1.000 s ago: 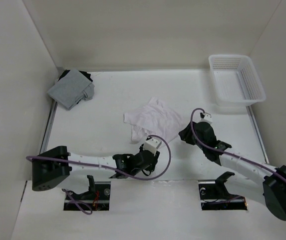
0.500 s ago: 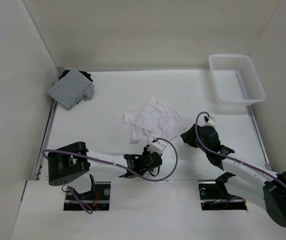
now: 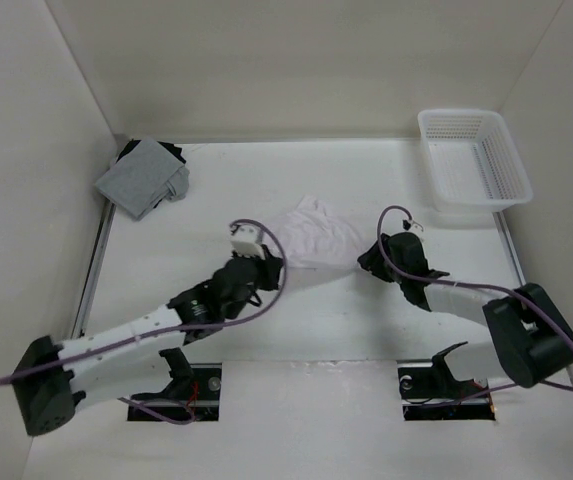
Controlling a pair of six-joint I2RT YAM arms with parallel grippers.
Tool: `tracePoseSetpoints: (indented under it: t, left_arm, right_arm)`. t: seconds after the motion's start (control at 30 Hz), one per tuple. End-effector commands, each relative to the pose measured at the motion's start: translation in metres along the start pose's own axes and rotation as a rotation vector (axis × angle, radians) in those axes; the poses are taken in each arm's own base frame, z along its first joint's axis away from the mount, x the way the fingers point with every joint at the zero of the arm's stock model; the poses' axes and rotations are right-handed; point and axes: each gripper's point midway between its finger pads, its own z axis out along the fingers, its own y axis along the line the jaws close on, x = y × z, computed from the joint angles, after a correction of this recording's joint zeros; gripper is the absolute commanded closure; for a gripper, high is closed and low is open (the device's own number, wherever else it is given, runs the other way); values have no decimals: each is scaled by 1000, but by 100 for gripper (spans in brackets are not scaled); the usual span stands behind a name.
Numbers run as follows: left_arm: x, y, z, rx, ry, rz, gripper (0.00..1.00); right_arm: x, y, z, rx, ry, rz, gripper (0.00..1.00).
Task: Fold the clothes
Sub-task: Flatten the tank top out
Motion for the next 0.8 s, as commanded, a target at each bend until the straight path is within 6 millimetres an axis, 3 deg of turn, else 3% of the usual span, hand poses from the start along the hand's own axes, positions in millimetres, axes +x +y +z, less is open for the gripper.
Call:
tracePoseSetpoints:
  t: [0.0, 0.1, 0.2, 0.27, 0.3, 0.47, 0.53, 0.57, 0.6, 0.63, 0.67, 0.7, 0.73, 0.77]
  left_arm:
    - [-46, 30, -21, 34, -131, -308, 99]
    - [-61, 60, -26, 0, -180, -443, 99]
    - [-66, 71, -22, 13, -178, -511, 99]
    - [-65, 73, -17, 30, -167, -537, 99]
    - [-65, 73, -15, 37, -167, -545, 99]
    - [-84, 78, -8, 42, -208, -556, 99]
    - [-105, 75, -5, 58, -249, -562, 99]
    - [-125, 69, -5, 83, -286, -562, 99]
    - [-145, 63, -8, 108, -324, -559, 99]
    - [-187, 54, -22, 147, -419, -541, 100]
    - [-217, 51, -38, 157, -493, -520, 100]
    - [-224, 52, -42, 156, -510, -518, 100]
    - [-247, 54, -63, 159, -581, -517, 99]
    - [-258, 57, -76, 159, -619, -518, 99]
  right_arm:
    - [-32, 33, 23, -98, -64, 80, 52]
    - [-35, 41, 35, -122, -45, 112, 53]
    - [-29, 59, 52, -177, 34, 126, 53]
    - [-24, 68, 60, -206, 73, 140, 65]
    - [-25, 72, 63, -227, 76, 154, 76]
    - [-43, 109, 54, -369, 78, 175, 95]
    - [-70, 131, 36, -425, 25, 164, 97]
    - [-75, 136, 30, -435, 13, 160, 97]
    - [-103, 155, -1, -463, -56, 127, 97]
    - [-124, 164, -31, -465, -122, 85, 97]
    - [-133, 177, -62, -475, -162, 25, 97]
    - [-133, 180, -70, -479, -166, 10, 96]
    - [-137, 192, -110, -483, -196, -56, 96]
    - [-137, 198, -131, -487, -209, -92, 95]
